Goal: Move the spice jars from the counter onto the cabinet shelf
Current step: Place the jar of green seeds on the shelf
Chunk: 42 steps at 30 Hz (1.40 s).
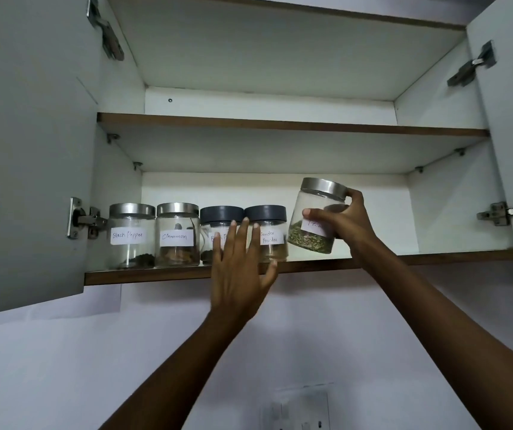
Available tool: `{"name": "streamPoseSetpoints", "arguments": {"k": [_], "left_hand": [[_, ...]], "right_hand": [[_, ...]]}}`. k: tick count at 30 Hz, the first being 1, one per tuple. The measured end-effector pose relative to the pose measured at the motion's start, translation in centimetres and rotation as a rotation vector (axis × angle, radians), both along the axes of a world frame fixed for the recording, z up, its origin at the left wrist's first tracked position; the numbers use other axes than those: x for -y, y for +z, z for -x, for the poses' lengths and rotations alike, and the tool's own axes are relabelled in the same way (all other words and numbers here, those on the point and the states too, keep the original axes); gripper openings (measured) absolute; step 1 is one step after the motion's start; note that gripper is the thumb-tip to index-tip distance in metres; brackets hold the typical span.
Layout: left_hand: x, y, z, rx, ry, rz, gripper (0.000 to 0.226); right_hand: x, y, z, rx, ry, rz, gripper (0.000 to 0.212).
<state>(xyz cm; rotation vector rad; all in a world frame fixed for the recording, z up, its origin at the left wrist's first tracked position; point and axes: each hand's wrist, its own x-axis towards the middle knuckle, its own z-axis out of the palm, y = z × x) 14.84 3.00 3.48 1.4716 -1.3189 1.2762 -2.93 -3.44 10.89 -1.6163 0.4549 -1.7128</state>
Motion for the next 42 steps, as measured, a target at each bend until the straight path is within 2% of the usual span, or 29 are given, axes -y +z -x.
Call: {"name": "streamPoseSetpoints", "arguments": {"k": [3, 6, 16, 25, 29, 33, 36, 39, 42], "left_hand": [[1.8, -1.5, -3.4, 0.119, 0.075, -0.162, 0.083], [2.3, -2.2, -4.6, 0.181, 0.124, -0.197, 0.091], [2.7, -2.2, -4.8, 0.222, 0.139, -0.193, 0.092], [2.6, -2.1, -4.8, 0.205, 0.176, -0.234, 0.094], [2.2, -1.8, -4.6, 0.202, 0.177, -0.267, 0.094], [1.9, -1.7, -4.6, 0.203, 0.179, -0.307, 0.096], [0.8, -1.5, -3.9, 0.180, 0.224, -0.421, 0.096], [-0.5, -3.4, -2.5, 0.132, 0.130, -0.420, 0.088], [-1.8, -7.7, -1.5, 0.124, -0.081, -0.345, 0.065]], "right_hand": [[2.5, 0.5, 0.1, -0.106, -0.083, 0.009, 0.085], [4.4, 0.5, 0.1, -0.182, -0.079, -0.030, 0.084], [6.7, 0.4, -1.2, -0.316, 0.064, -0.080, 0.076], [7.3, 0.3, -2.9, -0.314, 0.091, -0.064, 0.052], [7.3, -0.4, -2.9, -0.354, 0.115, -0.067, 0.057], [6.8, -1.9, -2.9, -0.469, -0.105, -0.001, 0.080], [5.7, -4.0, -2.6, -0.683, -0.443, 0.089, 0.101], [4.3, -7.7, -2.7, -0.775, -0.801, 0.207, 0.085], [1.8, -11.8, -3.0, -0.748, -0.901, 0.293, 0.071]]}}
